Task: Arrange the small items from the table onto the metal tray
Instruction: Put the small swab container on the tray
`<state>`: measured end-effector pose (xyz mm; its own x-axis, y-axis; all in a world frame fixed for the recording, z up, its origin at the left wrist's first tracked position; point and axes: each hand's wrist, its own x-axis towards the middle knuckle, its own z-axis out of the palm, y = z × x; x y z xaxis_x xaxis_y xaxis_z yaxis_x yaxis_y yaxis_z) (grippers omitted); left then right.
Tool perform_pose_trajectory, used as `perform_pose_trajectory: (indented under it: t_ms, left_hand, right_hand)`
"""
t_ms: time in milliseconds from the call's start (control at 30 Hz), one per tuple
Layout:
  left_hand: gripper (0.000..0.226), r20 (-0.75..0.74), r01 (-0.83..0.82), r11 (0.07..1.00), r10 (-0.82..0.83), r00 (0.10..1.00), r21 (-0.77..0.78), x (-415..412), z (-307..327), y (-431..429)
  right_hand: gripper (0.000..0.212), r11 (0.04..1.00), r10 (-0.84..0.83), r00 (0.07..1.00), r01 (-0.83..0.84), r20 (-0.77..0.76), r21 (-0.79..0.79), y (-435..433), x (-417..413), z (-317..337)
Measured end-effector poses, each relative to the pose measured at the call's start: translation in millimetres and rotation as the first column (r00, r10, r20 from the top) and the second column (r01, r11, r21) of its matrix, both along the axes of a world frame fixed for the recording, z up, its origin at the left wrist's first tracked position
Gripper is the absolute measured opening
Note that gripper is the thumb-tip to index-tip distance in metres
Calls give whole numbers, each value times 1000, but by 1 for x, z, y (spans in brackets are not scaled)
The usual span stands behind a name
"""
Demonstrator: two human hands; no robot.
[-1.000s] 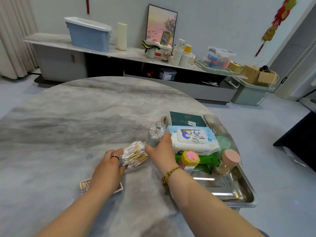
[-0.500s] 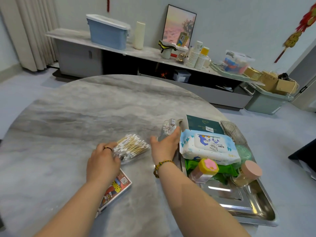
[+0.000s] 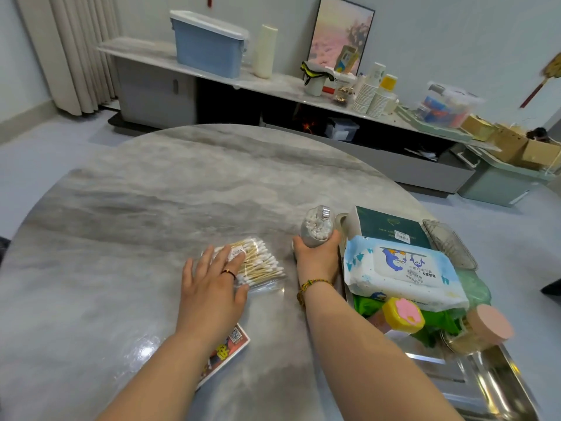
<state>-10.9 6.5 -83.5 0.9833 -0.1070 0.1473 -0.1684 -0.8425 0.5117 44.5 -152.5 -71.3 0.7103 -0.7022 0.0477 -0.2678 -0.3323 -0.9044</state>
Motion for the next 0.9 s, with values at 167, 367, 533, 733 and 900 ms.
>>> perform_pose_trajectory:
  t_ms: [167, 367, 533, 733, 900]
  left_hand:
    - [46, 8, -18, 997, 19, 1000, -74, 0, 5, -3]
    - [45, 9, -49, 985, 51, 999, -166, -3, 12, -5]
    - [49, 24, 37, 973, -32, 999, -227, -4, 21, -11]
    - [53, 21, 146, 962, -145, 989, -233, -21, 20, -18]
    - [55, -6, 230, 972, -231, 973, -48, -33, 17, -31]
  right_hand:
    - [42, 990, 138, 989, -139, 50, 31, -8, -8, 6]
    - [59, 934, 194, 977, -212, 90, 286, -7, -20, 17]
    - [51, 805, 297, 929, -367, 219, 467, -6, -30, 31]
    - [27, 724, 511, 797, -601, 322, 338, -30, -71, 65]
    - [46, 733, 550, 778, -624, 305, 272, -82, -123, 87]
